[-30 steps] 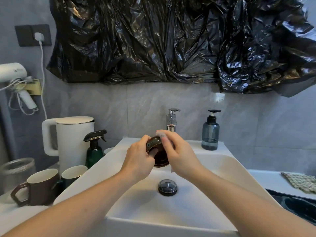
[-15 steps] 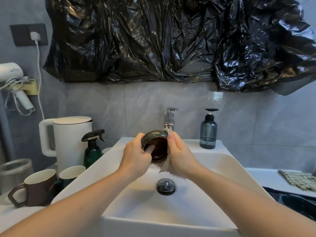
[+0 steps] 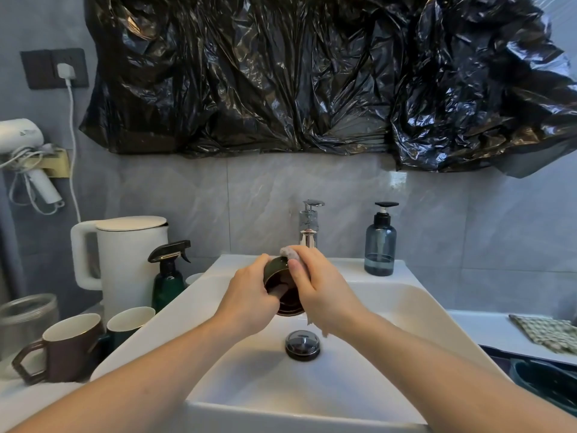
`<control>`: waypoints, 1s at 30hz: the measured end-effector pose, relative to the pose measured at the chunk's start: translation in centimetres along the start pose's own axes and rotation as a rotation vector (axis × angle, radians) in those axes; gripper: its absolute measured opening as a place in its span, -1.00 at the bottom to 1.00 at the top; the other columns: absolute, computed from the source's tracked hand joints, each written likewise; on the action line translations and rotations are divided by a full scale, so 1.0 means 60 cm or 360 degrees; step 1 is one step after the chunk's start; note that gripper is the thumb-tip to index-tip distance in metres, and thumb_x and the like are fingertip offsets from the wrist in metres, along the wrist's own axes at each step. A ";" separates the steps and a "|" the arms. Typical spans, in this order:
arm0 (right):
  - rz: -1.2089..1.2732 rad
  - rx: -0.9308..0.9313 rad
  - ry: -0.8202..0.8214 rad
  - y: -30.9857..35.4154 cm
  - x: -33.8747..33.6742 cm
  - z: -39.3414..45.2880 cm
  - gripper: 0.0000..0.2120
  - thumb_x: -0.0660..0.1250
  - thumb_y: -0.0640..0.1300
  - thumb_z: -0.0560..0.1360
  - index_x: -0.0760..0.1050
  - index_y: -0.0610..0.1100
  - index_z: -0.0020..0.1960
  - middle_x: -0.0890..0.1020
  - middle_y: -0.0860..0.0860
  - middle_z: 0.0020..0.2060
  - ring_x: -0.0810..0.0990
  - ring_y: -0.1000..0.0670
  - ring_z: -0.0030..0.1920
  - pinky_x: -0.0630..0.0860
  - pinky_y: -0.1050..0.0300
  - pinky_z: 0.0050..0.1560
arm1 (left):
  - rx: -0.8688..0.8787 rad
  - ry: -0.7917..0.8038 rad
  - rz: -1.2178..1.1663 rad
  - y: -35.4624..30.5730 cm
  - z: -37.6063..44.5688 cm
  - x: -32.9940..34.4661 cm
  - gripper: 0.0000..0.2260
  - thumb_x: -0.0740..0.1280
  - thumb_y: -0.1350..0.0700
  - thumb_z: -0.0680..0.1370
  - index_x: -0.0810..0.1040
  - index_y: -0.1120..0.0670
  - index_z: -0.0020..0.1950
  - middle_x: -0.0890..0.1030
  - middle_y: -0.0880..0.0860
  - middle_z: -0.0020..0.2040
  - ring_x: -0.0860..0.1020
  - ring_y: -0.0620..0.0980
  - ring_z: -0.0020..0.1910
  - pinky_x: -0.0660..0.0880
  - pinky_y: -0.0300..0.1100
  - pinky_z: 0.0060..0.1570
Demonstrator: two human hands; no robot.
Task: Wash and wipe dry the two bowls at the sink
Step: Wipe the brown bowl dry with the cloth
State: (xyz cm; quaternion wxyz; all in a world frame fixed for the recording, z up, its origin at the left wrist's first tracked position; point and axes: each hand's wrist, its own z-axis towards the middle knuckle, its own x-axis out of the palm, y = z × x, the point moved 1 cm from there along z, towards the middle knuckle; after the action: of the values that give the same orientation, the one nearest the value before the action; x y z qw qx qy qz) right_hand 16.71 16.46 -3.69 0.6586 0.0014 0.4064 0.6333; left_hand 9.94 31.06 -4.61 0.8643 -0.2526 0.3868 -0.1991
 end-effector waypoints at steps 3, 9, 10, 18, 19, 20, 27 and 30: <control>-0.0147 -0.0217 0.0002 0.011 -0.002 -0.002 -0.73 0.16 -0.02 0.70 0.50 0.04 0.35 0.52 0.11 0.20 0.47 0.06 0.23 0.41 0.12 0.29 | 0.0036 -0.0035 0.0043 -0.005 0.001 0.001 -0.74 0.43 0.18 0.52 0.56 -0.09 0.15 0.70 -0.08 -0.04 0.64 0.06 -0.02 0.60 0.05 -0.01; 0.0274 0.0302 -0.0087 0.008 -0.010 0.000 -0.70 0.08 0.16 0.70 0.55 0.14 0.21 0.67 0.12 -0.04 0.66 0.01 0.00 0.61 -0.09 0.09 | 0.0001 -0.0097 0.0126 -0.006 0.001 0.000 -0.79 0.43 0.20 0.56 0.48 -0.03 0.08 0.66 -0.03 -0.04 0.58 0.12 -0.03 0.54 0.03 -0.05; 0.0379 0.0455 -0.0073 0.004 -0.012 0.000 -0.68 0.07 0.19 0.70 0.56 0.12 0.18 0.69 0.07 -0.08 0.68 -0.04 -0.02 0.63 -0.10 0.06 | 0.0002 -0.0094 0.0141 -0.005 0.001 -0.001 -0.79 0.43 0.20 0.57 0.48 -0.03 0.10 0.65 -0.04 -0.03 0.58 0.11 -0.01 0.54 0.02 -0.03; 0.0040 0.0001 -0.0036 0.016 0.001 0.000 -0.78 0.18 -0.03 0.68 0.58 0.08 0.21 0.60 0.18 0.08 0.56 0.11 0.14 0.51 0.07 0.18 | 0.0074 -0.0011 0.0222 -0.008 0.001 0.005 -0.75 0.37 0.24 0.52 0.47 -0.02 0.12 0.65 -0.02 0.00 0.56 0.15 -0.02 0.50 0.05 -0.09; 0.0068 0.0049 -0.0054 0.013 0.000 0.001 -0.77 0.16 0.01 0.70 0.58 0.09 0.21 0.63 0.17 0.06 0.58 0.10 0.11 0.51 0.08 0.16 | 0.0064 -0.0026 0.0226 -0.008 0.001 0.004 -0.76 0.38 0.23 0.53 0.47 -0.02 0.13 0.64 -0.03 0.00 0.56 0.14 -0.02 0.49 0.03 -0.09; 0.0156 0.0158 -0.0078 0.009 -0.003 0.002 -0.74 0.12 0.08 0.71 0.57 0.11 0.20 0.65 0.15 0.02 0.60 0.08 0.07 0.53 0.05 0.12 | 0.0048 -0.0054 0.0222 -0.008 0.001 0.003 -0.77 0.40 0.22 0.55 0.46 -0.03 0.12 0.63 -0.05 -0.01 0.56 0.13 -0.02 0.48 0.01 -0.10; 0.0260 0.0171 -0.0059 0.013 -0.001 -0.004 -0.77 0.09 0.04 0.71 0.46 0.10 0.28 0.56 0.20 0.11 0.61 -0.01 0.11 0.56 -0.10 0.13 | -0.0031 -0.0149 0.0108 -0.005 0.004 0.000 -0.78 0.43 0.23 0.55 0.44 -0.02 0.02 0.61 -0.05 -0.13 0.55 0.09 -0.12 0.43 -0.05 -0.23; 0.0053 -0.0059 -0.0046 0.014 -0.006 -0.004 -0.75 0.14 -0.08 0.71 0.44 0.11 0.33 0.50 0.23 0.14 0.52 0.14 0.16 0.48 0.11 0.17 | -0.0060 -0.0155 0.0056 -0.003 0.006 0.000 -0.79 0.45 0.21 0.55 0.45 -0.03 -0.02 0.60 -0.06 -0.17 0.56 0.10 -0.14 0.44 -0.06 -0.26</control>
State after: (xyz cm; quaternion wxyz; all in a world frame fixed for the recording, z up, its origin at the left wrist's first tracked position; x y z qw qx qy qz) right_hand 15.91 16.20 -3.24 0.6536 0.0051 0.3851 0.6515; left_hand 10.17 31.00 -4.31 0.8805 -0.2714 0.3525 -0.1640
